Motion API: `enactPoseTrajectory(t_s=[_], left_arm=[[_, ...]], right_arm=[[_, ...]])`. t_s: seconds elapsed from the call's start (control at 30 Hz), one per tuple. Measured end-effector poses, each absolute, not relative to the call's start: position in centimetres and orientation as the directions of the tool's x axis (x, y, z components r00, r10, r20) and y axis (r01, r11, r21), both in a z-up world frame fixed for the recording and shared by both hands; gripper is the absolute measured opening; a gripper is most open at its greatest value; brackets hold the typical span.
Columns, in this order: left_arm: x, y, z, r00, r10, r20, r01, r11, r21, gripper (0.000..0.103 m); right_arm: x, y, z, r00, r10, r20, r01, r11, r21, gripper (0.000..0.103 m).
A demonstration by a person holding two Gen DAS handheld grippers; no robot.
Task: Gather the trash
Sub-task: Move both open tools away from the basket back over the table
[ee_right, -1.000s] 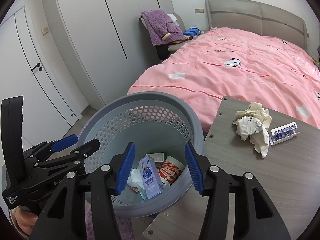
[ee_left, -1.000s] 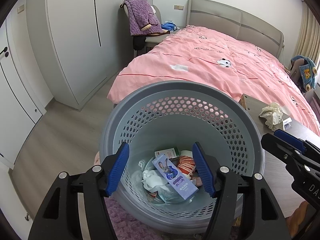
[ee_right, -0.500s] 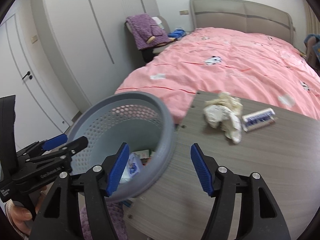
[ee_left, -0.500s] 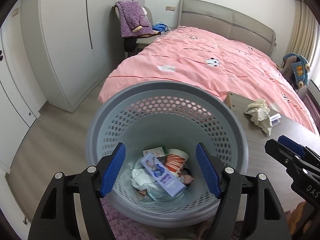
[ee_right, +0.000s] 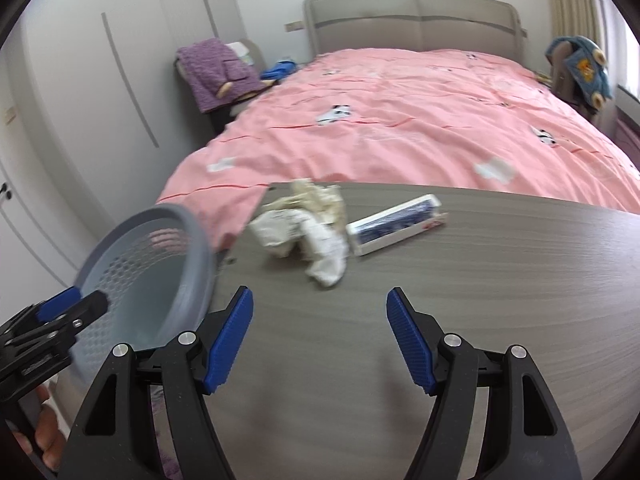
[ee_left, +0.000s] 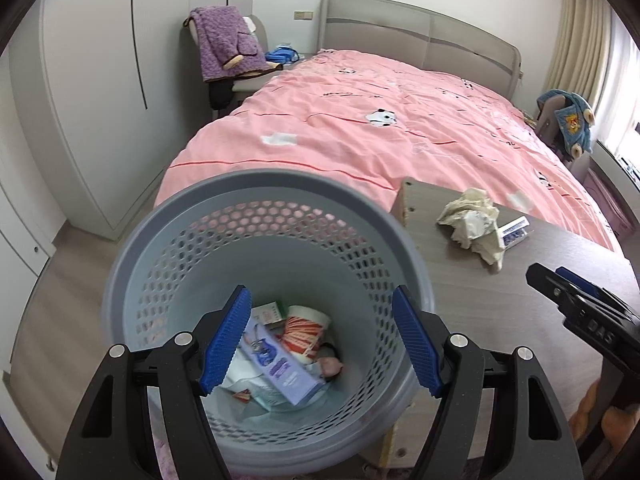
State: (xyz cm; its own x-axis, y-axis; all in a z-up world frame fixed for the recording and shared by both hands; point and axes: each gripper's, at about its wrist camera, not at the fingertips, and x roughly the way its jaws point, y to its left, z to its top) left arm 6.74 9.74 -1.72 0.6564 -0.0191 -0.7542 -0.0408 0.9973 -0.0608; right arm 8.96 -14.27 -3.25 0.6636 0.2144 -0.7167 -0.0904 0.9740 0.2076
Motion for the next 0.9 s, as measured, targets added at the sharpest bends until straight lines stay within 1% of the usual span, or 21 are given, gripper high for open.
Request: enactPoseTrajectory(t_s=[0.27, 0.47, 0.77, 0.9], left_arm=[[8.5, 7.8, -1.7, 0.656, -0.049, -0.753, -0.001, 0.998, -0.067, 0.070], [9.8, 6.9, -2.3, 0.641, -0.055, -0.765, 0.010, 0.998, -0.063, 0.070], [11.0, 5.9, -2.9, 0.630, -0.055, -0.775, 0.022, 0.998, -0.053, 0.070], [11.2, 5.3, -2.9, 0.630, -0.059, -0.775, 0.034, 0.998, -0.048, 0.070]], right_arm=[[12.9, -16.8, -4.7, 0.659, 0.120, -0.743, 0.002, 0.987, 0.161, 0.068], [15.3, -17.4, -5.8, 0.643, 0.087, -0.761, 0.032, 0.989, 0.141, 0.068], [16.4, -17.0, -6.8, 0.608, 0.018, -0.793, 0.042, 0.998, 0.055, 0.068], [16.2, -18.0, -6.9, 0.607, 0.003, -0.795, 0.061, 0.997, 0.050, 0.068]])
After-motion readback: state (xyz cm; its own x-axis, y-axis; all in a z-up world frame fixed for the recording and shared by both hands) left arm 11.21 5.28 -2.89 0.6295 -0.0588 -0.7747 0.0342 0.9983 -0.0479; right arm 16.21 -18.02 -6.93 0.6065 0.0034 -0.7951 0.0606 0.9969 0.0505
